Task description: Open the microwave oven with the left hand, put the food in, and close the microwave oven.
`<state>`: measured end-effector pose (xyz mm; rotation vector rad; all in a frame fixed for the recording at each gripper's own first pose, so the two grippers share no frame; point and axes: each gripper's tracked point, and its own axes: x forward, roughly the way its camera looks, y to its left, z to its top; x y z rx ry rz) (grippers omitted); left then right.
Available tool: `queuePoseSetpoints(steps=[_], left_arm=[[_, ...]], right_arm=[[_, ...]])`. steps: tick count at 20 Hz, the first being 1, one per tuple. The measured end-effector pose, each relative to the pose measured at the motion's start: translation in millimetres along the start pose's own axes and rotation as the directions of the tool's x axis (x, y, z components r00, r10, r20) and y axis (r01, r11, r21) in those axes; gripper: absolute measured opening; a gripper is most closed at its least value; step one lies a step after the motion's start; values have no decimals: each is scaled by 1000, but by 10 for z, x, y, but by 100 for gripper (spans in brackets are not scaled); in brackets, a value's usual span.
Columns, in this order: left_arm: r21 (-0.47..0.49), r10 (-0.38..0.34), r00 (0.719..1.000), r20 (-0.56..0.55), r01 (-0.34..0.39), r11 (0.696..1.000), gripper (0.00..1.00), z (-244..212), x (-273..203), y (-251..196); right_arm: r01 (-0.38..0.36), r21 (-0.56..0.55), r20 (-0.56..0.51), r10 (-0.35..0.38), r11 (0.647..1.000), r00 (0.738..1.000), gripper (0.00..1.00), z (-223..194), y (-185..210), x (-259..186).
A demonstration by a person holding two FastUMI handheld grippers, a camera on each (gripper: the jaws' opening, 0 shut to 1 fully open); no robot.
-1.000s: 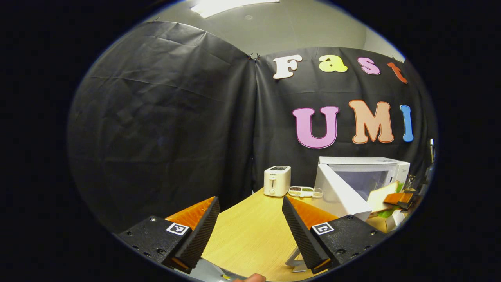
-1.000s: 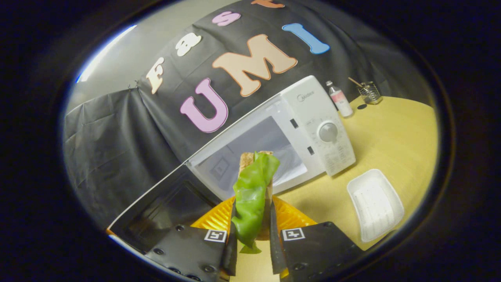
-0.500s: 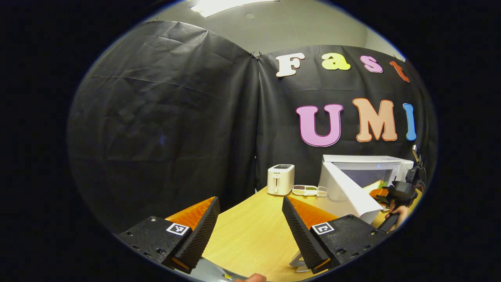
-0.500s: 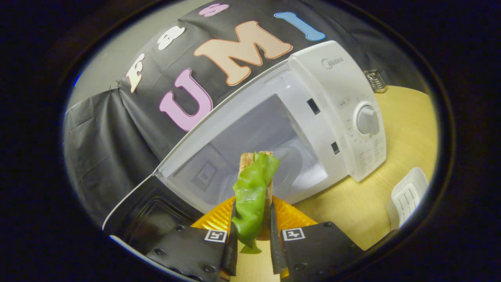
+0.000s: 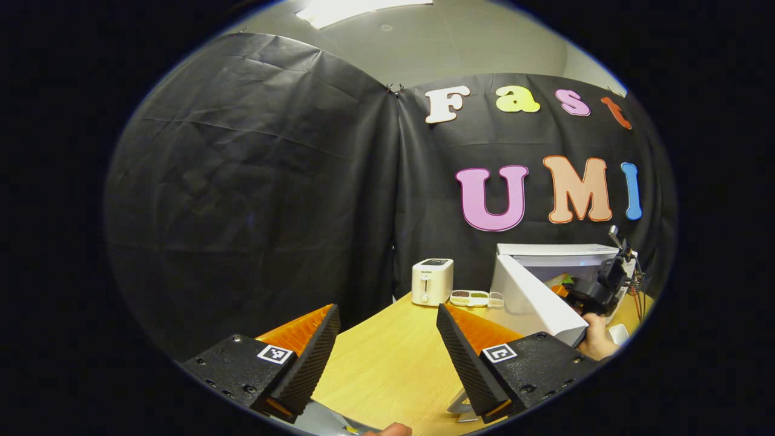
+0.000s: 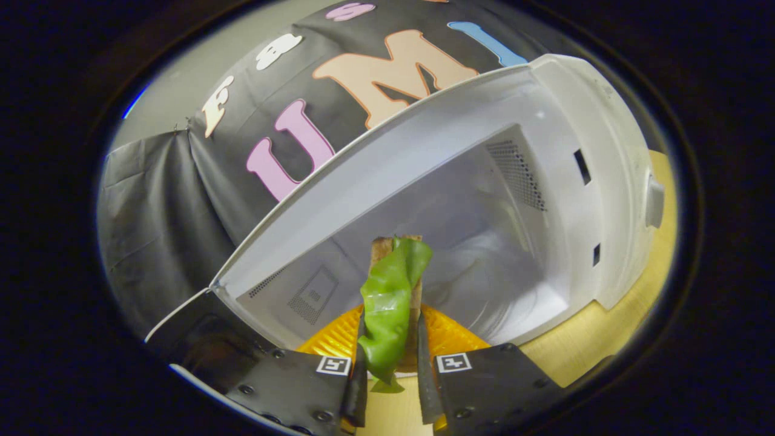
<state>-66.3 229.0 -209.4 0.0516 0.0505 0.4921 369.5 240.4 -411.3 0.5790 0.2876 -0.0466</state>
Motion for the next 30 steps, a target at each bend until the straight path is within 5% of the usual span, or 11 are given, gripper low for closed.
queuePoseSetpoints(steps=[10,13,15,20,21,30], left_arm=[[-4,5,1000,6,-5,1000,98,17,-3,28],[-1,13,1000,4,-13,1000,98,6,5,54],[3,25,1000,2,-25,1000,98,-2,8,86],[12,44,999,-7,-44,999,98,-33,39,139],[13,42,999,-8,-41,999,98,-31,42,133],[14,24,1000,-17,-24,1000,98,-61,37,98]], right_arm=[[85,-2,-17,-85,996,996,36,-5,-349,182],[164,-95,33,-161,982,986,59,70,-535,194],[211,-162,48,-206,964,977,65,65,-691,183],[199,-254,74,-186,947,980,88,176,-742,66],[188,-279,75,-174,942,982,99,194,-723,3],[23,-440,83,15,898,996,92,515,-522,-974]])
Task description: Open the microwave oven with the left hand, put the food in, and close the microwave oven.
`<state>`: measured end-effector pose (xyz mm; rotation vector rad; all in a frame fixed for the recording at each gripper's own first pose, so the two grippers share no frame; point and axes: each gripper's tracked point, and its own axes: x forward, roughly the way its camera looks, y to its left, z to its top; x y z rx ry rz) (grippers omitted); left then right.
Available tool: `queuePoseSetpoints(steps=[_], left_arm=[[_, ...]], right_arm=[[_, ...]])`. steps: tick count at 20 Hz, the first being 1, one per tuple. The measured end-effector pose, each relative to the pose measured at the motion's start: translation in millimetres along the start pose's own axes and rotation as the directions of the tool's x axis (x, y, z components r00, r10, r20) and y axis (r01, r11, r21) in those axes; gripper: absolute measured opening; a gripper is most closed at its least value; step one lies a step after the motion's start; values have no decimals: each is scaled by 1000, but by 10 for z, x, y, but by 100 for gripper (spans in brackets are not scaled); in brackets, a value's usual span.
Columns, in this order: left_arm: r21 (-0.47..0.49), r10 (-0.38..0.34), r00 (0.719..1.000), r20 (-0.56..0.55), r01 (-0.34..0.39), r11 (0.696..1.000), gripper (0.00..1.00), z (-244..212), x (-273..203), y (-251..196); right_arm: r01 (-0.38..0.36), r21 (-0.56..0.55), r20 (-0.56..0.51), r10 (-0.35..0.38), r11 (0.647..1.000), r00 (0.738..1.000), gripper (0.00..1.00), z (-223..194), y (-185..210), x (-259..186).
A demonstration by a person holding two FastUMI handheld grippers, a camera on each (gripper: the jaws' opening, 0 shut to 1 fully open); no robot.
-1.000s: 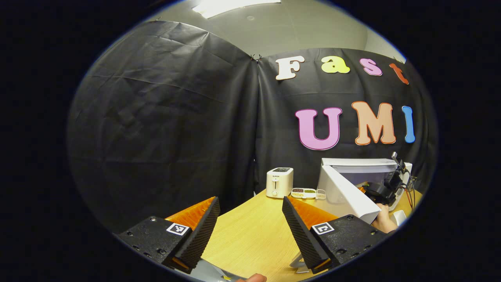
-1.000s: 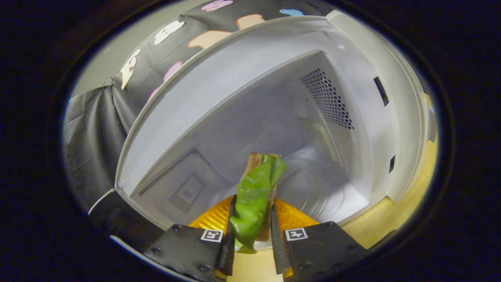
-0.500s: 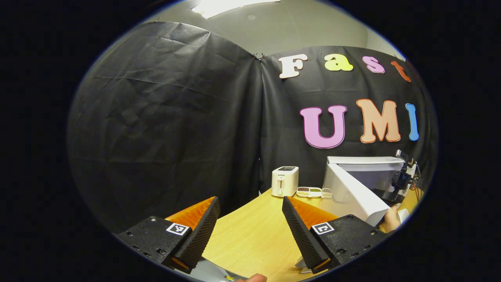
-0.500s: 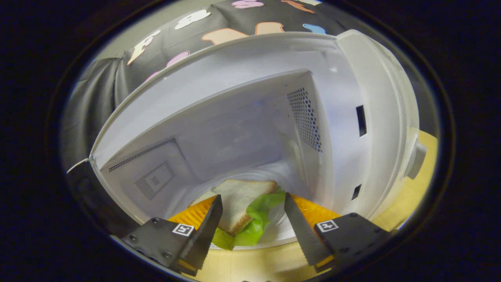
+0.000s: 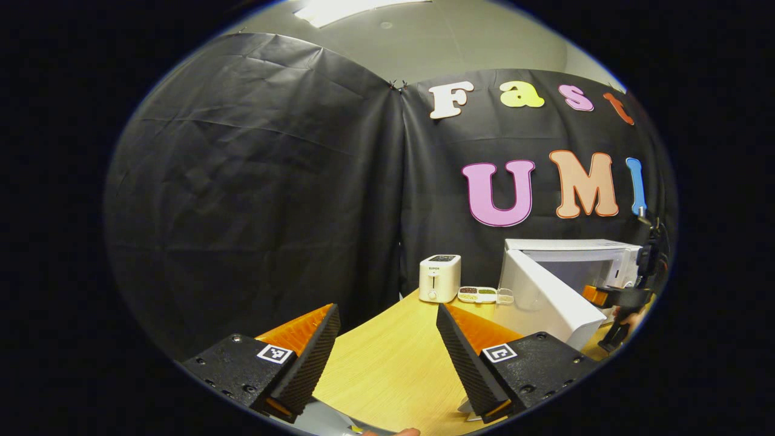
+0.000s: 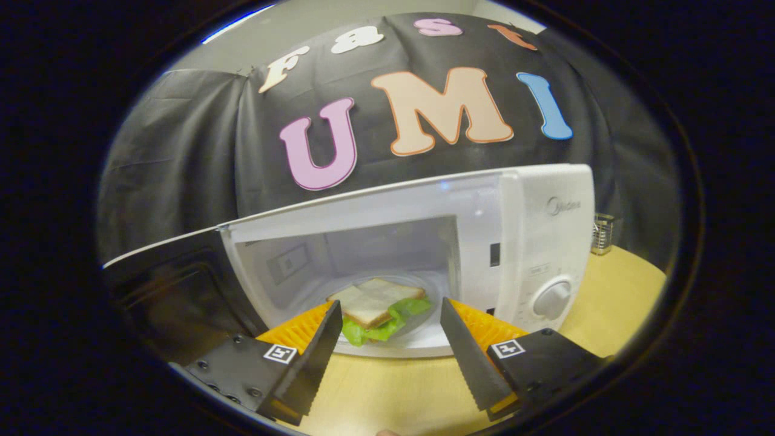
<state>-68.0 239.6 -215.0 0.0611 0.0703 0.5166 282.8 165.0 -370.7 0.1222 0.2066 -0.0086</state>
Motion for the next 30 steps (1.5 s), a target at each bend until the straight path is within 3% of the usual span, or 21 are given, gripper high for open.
queuePoseSetpoints(steps=[1,2,5,6,7,9,10,12,13,18,19,20,23,24,25,26,30], left_arm=[[-1,-6,1000,1,6,1000,98,3,-6,-18],[-2,-10,1000,0,10,1000,95,2,-12,-32],[6,-37,999,10,37,999,85,25,-38,-123],[6,-44,999,14,43,999,78,42,-53,-140],[3,-52,998,18,52,999,75,60,-75,-165],[4,-74,997,34,74,997,67,112,-125,-236],[4,-69,997,43,69,998,58,136,-141,-229],[7,-51,997,51,51,999,29,155,-189,-228],[15,-57,997,56,57,998,22,164,-210,-272],[43,-39,998,58,37,998,17,160,-266,-332],[28,-48,997,56,47,999,14,152,-283,-383],[22,-50,997,50,49,999,7,136,-287,-418],[23,-56,998,23,56,998,8,97,-288,-509],[18,-64,998,21,64,998,8,113,-295,-563],[9,-75,997,23,75,997,8,129,-306,-625],[1,-87,996,25,87,996,0,139,-317,-693],[36,-80,996,35,79,996,9,160,-339,-801]], right_arm=[[-2,-13,12,2,1000,1000,100,52,-83,-123],[3,-21,21,-2,1000,1000,92,113,-188,-243],[-6,-37,46,7,999,999,92,320,-465,-529],[3,-44,55,0,999,998,100,385,-594,-606],[14,-46,66,-11,999,998,92,471,-728,-682],[25,-39,87,-22,999,996,92,624,-966,-786],[36,-36,96,-32,999,995,92,707,-1082,-825],[62,-27,116,-59,998,992,92,896,-1332,-877],[77,-21,124,-74,997,990,92,997,-1445,-897],[120,-5,196,-117,993,974,91,1608,-1800,-951],[125,0,218,-122,992,968,99,1736,-1832,-971],[121,1,236,-117,993,965,99,1867,-1837,-991],[100,-11,285,-93,995,954,99,2208,-1781,-1069],[99,-15,288,-91,995,953,91,2262,-1780,-1106],[96,-20,280,-87,995,956,91,2291,-1762,-1112],[86,-25,272,-76,996,959,91,2291,-1729,-1114],[34,-30,242,-26,999,970,92,2248,-1632,-1073]])
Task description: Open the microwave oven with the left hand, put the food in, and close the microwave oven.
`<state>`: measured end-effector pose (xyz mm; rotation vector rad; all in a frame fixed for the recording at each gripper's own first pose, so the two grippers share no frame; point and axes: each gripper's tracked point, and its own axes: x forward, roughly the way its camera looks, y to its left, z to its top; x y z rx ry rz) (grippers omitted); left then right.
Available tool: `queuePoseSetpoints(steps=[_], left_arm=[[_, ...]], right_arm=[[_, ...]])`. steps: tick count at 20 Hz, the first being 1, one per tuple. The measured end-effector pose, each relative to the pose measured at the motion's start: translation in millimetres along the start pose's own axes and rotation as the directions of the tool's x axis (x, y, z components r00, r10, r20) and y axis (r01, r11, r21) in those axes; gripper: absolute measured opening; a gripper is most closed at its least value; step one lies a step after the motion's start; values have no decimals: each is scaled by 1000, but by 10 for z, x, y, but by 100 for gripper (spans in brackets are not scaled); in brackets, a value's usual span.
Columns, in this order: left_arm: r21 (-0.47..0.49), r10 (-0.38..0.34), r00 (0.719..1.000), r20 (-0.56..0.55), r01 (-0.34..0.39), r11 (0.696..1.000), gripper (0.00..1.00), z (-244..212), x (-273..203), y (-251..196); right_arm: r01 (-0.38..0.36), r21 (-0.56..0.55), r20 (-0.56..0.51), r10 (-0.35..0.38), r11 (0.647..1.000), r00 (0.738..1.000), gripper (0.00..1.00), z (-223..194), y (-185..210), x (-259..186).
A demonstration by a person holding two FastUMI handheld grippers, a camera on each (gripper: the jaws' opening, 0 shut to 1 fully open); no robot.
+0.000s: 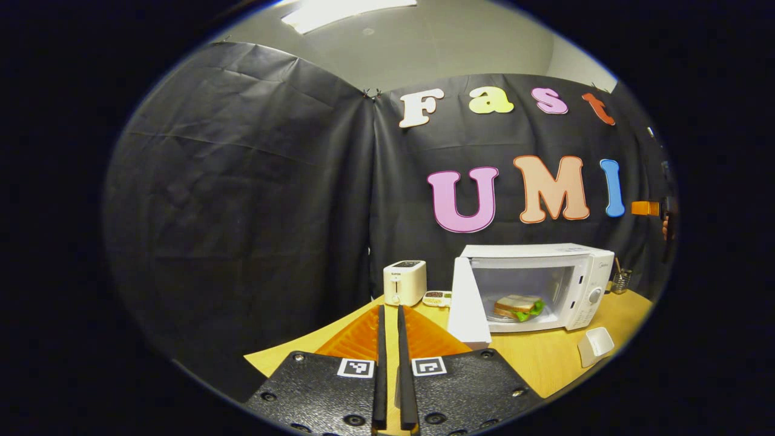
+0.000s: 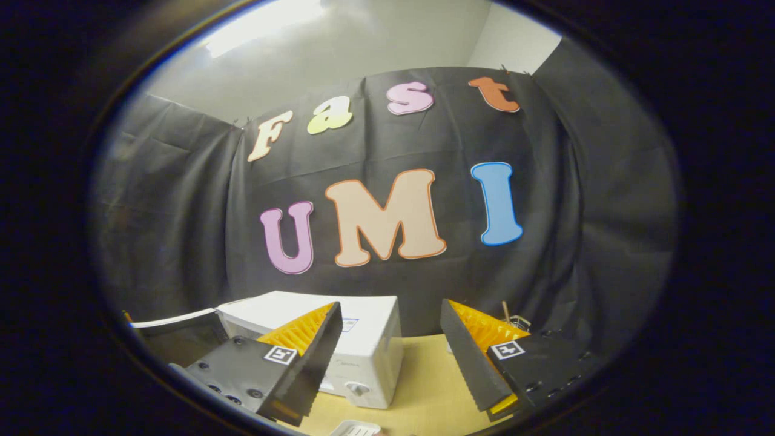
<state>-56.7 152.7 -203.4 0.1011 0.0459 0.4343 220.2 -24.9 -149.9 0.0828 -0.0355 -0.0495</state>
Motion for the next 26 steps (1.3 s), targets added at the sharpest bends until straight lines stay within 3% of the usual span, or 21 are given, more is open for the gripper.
queuePoseSetpoints(steps=[5,6,9,14,15,16,25,26], left_arm=[[14,2,1000,-22,-2,1000,11,-32,-37,-211],[4,-2,999,-32,2,1000,6,-53,-36,-279],[-14,-27,999,-34,27,1000,10,-39,-55,-533],[7,-110,994,-12,110,994,11,-12,-78,-1094],[11,-133,991,0,133,991,11,10,-78,-1224],[15,-153,988,4,153,988,10,-5,-72,-1351],[-21,-254,967,25,255,967,10,-27,145,-2254],[-25,-266,964,22,266,964,10,-37,186,-2345]], right_arm=[[17,-4,-14,-17,1000,1000,91,-100,-85,140],[13,3,-19,-13,1000,1000,91,-114,-88,149],[12,19,-36,-11,1000,999,92,-151,-99,165],[24,30,-31,-23,999,999,91,-126,-174,108],[33,31,-31,-32,999,999,99,-125,-197,105],[40,26,-29,-40,999,999,91,-126,-220,109],[25,45,-25,-24,999,999,91,-106,-176,95],[25,45,-27,-24,999,999,99,-122,-169,86]])
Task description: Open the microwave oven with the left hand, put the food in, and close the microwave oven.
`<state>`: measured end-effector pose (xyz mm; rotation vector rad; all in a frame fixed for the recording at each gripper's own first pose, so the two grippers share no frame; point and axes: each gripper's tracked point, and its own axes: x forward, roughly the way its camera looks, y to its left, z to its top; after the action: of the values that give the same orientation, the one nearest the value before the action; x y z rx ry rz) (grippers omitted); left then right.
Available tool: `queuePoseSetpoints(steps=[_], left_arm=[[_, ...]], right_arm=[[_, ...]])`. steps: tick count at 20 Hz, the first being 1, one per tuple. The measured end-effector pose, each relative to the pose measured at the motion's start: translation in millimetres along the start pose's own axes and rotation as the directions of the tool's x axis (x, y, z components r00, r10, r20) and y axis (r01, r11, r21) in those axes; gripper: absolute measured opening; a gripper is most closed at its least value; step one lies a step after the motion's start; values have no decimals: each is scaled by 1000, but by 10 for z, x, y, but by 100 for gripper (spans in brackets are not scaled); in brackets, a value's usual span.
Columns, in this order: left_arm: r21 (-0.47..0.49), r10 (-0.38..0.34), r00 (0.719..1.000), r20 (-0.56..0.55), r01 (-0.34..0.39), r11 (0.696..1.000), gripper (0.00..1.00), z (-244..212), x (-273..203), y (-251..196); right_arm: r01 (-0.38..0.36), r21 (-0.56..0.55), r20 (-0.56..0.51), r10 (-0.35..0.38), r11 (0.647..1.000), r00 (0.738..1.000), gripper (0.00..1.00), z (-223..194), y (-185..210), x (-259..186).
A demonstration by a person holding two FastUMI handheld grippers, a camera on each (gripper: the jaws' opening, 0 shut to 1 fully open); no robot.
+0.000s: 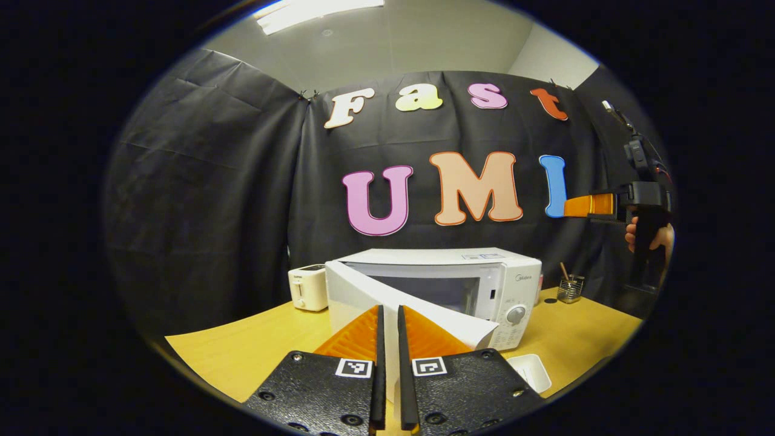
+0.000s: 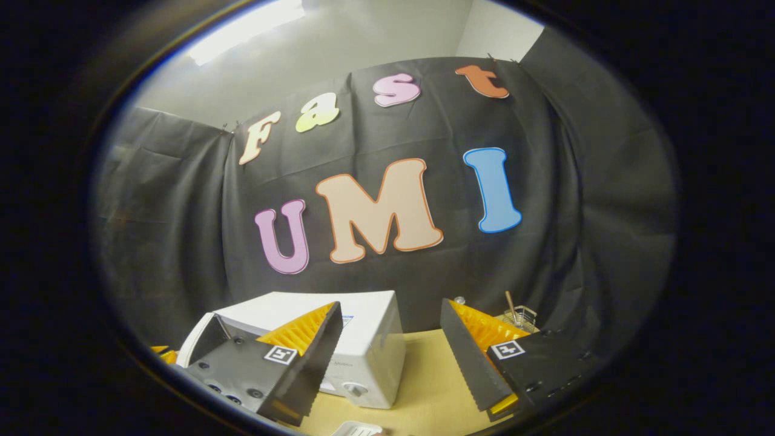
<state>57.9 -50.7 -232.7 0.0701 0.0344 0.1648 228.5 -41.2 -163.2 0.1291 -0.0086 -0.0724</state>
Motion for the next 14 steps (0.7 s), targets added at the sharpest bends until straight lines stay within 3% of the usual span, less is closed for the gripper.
queuePoseSetpoints(steps=[2,4,9,10,14], left_arm=[[-9,-25,1000,-13,25,1000,5,-45,127,-156],[-14,-45,999,-7,45,999,10,-32,271,-288],[11,-69,998,-3,69,998,10,-36,574,-563],[9,-77,997,-1,77,997,10,-38,628,-619],[-5,-107,994,5,107,994,13,-55,837,-861]], right_arm=[[-4,1,-3,4,1000,1000,99,-13,23,13],[-14,-5,-14,14,1000,1000,99,-43,44,16],[-13,13,-40,13,1000,999,99,-118,-18,80],[-10,13,-43,11,1000,999,91,-132,-34,94],[-1,22,-47,2,1000,999,91,-126,-117,104]])
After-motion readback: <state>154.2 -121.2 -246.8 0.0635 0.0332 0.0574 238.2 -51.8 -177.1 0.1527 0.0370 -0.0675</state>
